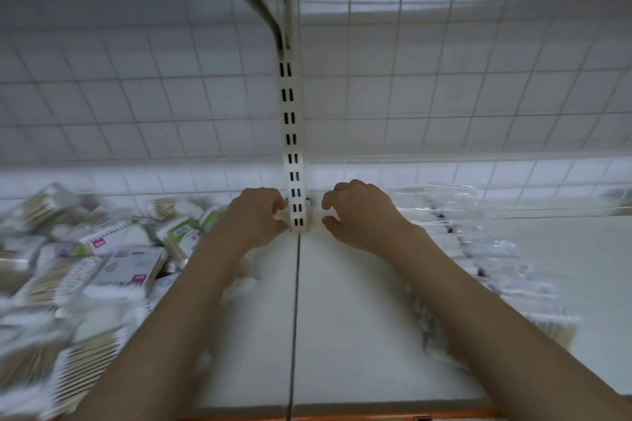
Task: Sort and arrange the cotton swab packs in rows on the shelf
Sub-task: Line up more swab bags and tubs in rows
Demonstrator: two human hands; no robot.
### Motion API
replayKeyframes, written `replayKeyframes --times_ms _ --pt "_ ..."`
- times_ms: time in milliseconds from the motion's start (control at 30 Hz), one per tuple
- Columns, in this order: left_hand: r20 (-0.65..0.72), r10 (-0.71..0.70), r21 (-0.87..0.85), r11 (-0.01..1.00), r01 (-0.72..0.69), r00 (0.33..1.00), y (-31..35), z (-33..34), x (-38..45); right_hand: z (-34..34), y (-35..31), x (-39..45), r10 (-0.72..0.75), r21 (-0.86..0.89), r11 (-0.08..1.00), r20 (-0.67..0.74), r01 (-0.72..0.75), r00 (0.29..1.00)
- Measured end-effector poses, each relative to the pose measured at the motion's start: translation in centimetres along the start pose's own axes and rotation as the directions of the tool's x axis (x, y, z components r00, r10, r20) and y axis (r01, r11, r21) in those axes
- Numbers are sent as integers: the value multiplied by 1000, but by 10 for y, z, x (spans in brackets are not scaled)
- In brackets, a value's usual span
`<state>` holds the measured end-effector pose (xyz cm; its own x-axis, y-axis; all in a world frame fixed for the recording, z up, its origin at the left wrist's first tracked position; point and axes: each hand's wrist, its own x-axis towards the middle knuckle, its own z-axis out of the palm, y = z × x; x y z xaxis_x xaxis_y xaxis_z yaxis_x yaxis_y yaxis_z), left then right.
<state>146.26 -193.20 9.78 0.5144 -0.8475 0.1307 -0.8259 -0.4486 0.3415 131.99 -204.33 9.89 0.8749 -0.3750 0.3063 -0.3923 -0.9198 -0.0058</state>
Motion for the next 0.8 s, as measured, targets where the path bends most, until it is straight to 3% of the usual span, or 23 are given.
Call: replayKeyframes --times_ms 200,400,567,800 --pt "-22 -146 102 984 147 989 -64 -21 -26 22 -38 24 -49 33 998 111 45 993" --pt "-49 -254 160 953 259 966 -109 -33 -40 40 -74 46 -79 221 975 174 40 982" --pt "59 -258 144 958 247 964 -126 -33 -43 56 -96 55 -84 331 943 169 24 982" --pt "90 -196 236 957 170 976 -129 -28 -40 69 -111 55 -24 477 878 141 -47 990"
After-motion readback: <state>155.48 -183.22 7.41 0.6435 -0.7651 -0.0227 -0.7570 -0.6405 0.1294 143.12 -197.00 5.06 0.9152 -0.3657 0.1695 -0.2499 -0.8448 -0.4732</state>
